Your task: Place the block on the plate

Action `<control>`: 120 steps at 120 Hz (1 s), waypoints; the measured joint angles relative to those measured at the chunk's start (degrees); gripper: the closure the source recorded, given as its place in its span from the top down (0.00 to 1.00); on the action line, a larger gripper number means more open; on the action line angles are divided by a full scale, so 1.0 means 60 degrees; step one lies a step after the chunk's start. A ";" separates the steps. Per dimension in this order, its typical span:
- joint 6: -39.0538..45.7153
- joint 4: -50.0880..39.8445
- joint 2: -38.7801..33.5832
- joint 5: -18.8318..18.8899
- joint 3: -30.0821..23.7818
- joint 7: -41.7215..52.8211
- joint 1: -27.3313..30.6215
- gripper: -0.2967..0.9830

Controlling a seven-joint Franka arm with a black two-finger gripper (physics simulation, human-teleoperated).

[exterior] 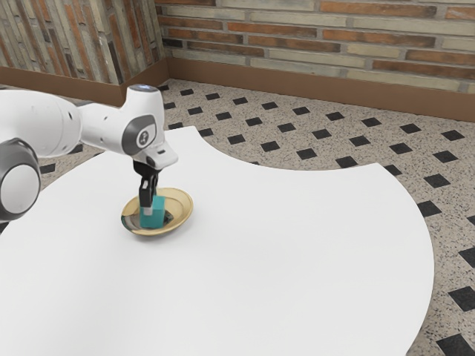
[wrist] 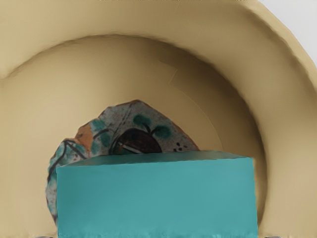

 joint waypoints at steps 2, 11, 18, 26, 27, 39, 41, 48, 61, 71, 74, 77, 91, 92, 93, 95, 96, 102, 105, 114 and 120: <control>0.0008 0.0000 -0.0023 0.0001 -0.0001 0.0001 0.0004 0.66; 0.0022 -0.0008 -0.0300 0.0004 0.0004 0.0001 0.0005 0.69; -0.0025 -0.0020 -0.0574 -0.0028 -0.0002 0.0000 0.0013 0.71; -0.0176 -0.0052 -0.0846 -0.0192 -0.0005 -0.0001 0.0040 0.73; -0.0200 -0.0063 -0.0878 -0.0237 -0.0005 -0.0001 0.0047 0.73; -0.0535 -0.0289 -0.1418 -0.0765 -0.0015 -0.0051 0.0004 0.74; -0.0631 -0.0329 -0.1542 -0.0825 -0.0018 -0.0075 -0.0012 0.75; -0.0970 -0.0401 -0.1952 -0.0979 -0.0028 -0.0167 -0.0172 0.75; -0.1536 -0.0434 -0.2829 -0.1096 -0.0035 -0.0323 -0.0731 0.76; -0.1980 -0.0438 -0.3400 -0.1113 -0.0035 -0.0423 -0.0902 0.76; -0.2094 -0.0438 -0.3541 -0.1101 -0.0035 -0.0450 -0.0951 0.76; -0.2195 -0.0433 -0.3673 -0.1088 -0.0035 -0.0475 -0.1007 0.76; -0.2614 -0.0395 -0.4301 -0.1047 -0.0036 -0.0574 -0.1247 0.76; -0.2647 -0.0388 -0.4338 -0.1045 -0.0036 -0.0581 -0.1252 0.76; -0.2678 -0.0383 -0.4377 -0.1044 -0.0036 -0.0587 -0.1256 0.77; -0.2739 -0.0372 -0.4451 -0.1041 -0.0035 -0.0598 -0.1260 0.77; -0.2767 -0.0367 -0.4483 -0.1040 -0.0035 -0.0604 -0.1261 0.77; -0.2912 -0.0344 -0.4607 -0.1033 -0.0035 -0.0634 -0.1255 0.77; -0.2973 -0.0336 -0.4649 -0.1031 -0.0035 -0.0647 -0.1249 0.77; -0.3116 -0.0325 -0.4702 -0.1028 -0.0035 -0.0689 -0.1229 0.77; -0.3186 -0.0323 -0.4712 -0.1026 -0.0035 -0.0716 -0.1221 0.77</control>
